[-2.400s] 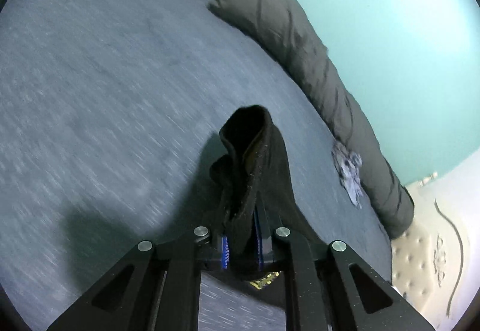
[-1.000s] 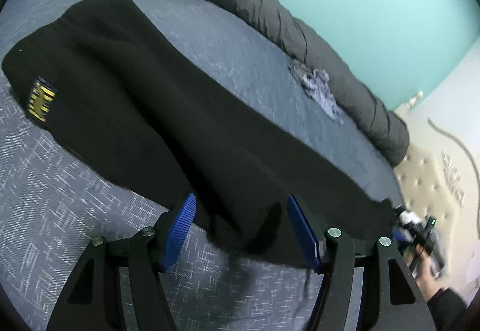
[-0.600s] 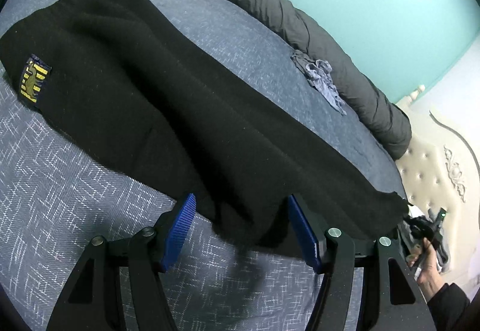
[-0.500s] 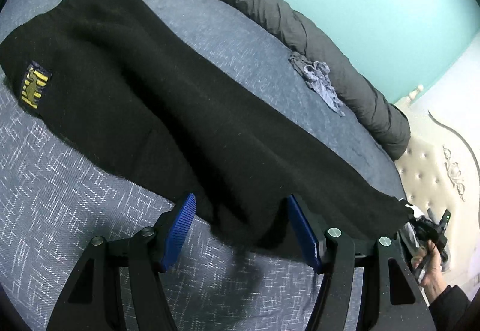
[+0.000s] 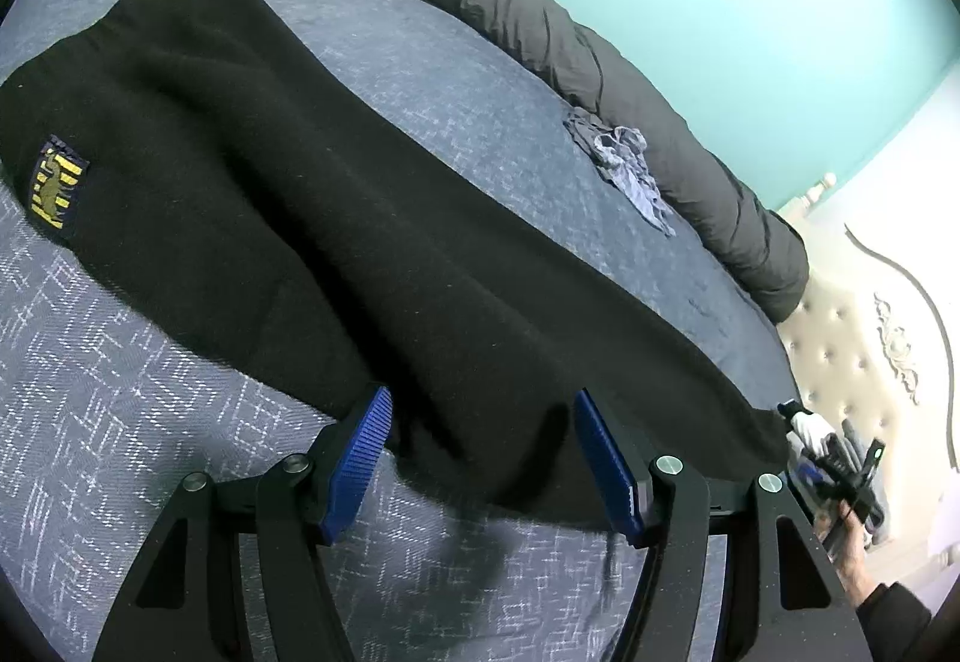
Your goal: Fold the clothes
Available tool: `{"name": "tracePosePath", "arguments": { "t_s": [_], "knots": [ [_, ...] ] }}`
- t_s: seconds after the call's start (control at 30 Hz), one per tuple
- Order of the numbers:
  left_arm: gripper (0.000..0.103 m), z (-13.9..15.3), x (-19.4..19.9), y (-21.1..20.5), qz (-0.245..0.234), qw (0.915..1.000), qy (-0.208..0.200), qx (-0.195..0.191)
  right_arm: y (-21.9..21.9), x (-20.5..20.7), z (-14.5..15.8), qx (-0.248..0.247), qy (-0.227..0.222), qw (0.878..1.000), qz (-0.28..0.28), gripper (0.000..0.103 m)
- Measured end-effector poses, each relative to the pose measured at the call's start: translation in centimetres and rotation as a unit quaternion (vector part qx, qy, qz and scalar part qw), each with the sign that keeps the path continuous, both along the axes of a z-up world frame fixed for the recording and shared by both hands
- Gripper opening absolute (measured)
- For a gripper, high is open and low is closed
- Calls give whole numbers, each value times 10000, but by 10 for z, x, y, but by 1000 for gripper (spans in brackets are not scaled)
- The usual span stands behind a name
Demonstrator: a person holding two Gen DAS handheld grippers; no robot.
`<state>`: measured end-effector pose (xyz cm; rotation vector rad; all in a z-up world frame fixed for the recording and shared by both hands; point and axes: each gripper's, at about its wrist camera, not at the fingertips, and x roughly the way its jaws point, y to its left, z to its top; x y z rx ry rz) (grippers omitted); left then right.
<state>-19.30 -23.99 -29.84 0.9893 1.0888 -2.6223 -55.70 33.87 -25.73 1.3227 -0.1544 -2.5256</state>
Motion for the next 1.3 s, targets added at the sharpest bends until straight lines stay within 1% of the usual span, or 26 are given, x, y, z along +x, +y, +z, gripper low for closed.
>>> {"name": "tracePosePath", "arguments": {
  "t_s": [0.1, 0.23, 0.33, 0.43, 0.53, 0.67, 0.77, 0.8, 0.83, 0.87, 0.9, 0.93, 1.0, 1.1, 1.2, 1.3],
  "knots": [
    [68, -1, -3, 2, -31, 10000, -10, -15, -33, -2, 0, 218, 17, 9983, 538, 46],
    [67, -3, -4, 3, -67, 10000, -45, -27, -76, -5, -1, 507, 40, 9908, 1253, 46],
    [67, -4, -5, 3, -94, 9999, -64, -14, -108, -8, -1, 722, 56, 9813, 1784, 46],
    [67, -6, -7, 3, -114, 9999, -75, 7, -141, -10, -2, 935, 73, 9684, 2309, 46],
    [68, -6, -8, 4, -125, 9999, -70, 24, -167, -9, -13, 1108, -18, 9582, 2636, 46],
    [68, -5, -8, 3, -124, 9999, -51, 60, -180, -12, -26, 1278, -109, 9538, 2718, 46],
    [67, -5, -7, 2, -121, 9999, -37, 74, -184, -11, -30, 1364, -54, 9520, 2740, 46],
    [68, -5, -7, 2, -120, 9999, -37, 74, -185, -11, -31, 1394, -31, 9513, 2749, 41],
    [68, -5, -8, 2, -118, 9999, -38, 72, -185, -10, -31, 1423, 10, 9507, 2757, 27],
    [68, -5, -8, 2, -117, 9999, -39, 70, -185, -8, -30, 1451, 62, 9500, 2763, 20],
    [68, -6, -8, 3, -121, 9999, -42, 66, -184, -8, -28, 1447, 124, 9510, 2730, 9],
    [68, -6, -8, 3, -125, 9999, -47, 59, -182, -8, -24, 1393, 210, 9534, 2669, 4],
    [68, -6, -8, 3, -128, 9999, -56, 66, -177, -8, -15, 1289, 377, 9568, 2577, 3],
    [68, -6, -8, 4, -129, 9999, -48, 57, -178, -8, -6, 1272, 531, 9568, 2559, 3],
    [68, -5, -9, 3, -116, 9999, -37, 56, -178, -6, 7, 1261, 807, 9575, 2464, 3],
    [68, -5, -9, 3, -99, 9999, -26, 51, -178, -12, 20, 1168, 958, 9617, 2289, 2]
  ]
}}
